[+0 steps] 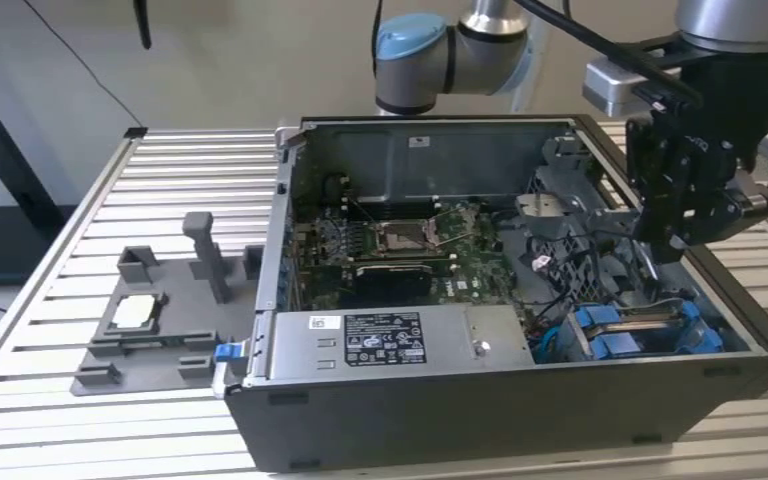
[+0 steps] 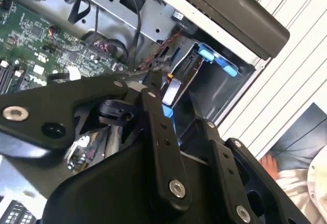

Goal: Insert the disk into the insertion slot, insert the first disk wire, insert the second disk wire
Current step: 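Insert the first disk wire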

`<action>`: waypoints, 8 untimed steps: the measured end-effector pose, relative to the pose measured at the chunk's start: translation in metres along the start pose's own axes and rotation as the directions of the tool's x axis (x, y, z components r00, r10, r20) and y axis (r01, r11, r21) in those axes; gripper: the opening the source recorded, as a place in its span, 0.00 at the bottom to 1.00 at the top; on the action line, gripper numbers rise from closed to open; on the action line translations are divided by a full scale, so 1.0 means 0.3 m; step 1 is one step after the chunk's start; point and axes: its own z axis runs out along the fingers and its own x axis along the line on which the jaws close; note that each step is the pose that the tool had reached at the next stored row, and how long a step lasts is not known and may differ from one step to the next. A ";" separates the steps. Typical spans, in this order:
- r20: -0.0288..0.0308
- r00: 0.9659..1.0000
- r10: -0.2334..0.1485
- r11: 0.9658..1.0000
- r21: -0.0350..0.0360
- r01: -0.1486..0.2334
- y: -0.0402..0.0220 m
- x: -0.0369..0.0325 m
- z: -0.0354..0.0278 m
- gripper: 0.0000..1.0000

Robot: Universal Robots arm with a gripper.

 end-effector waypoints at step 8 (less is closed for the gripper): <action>0.000 1.000 0.000 1.000 0.008 0.000 0.000 -0.005 0.003 0.22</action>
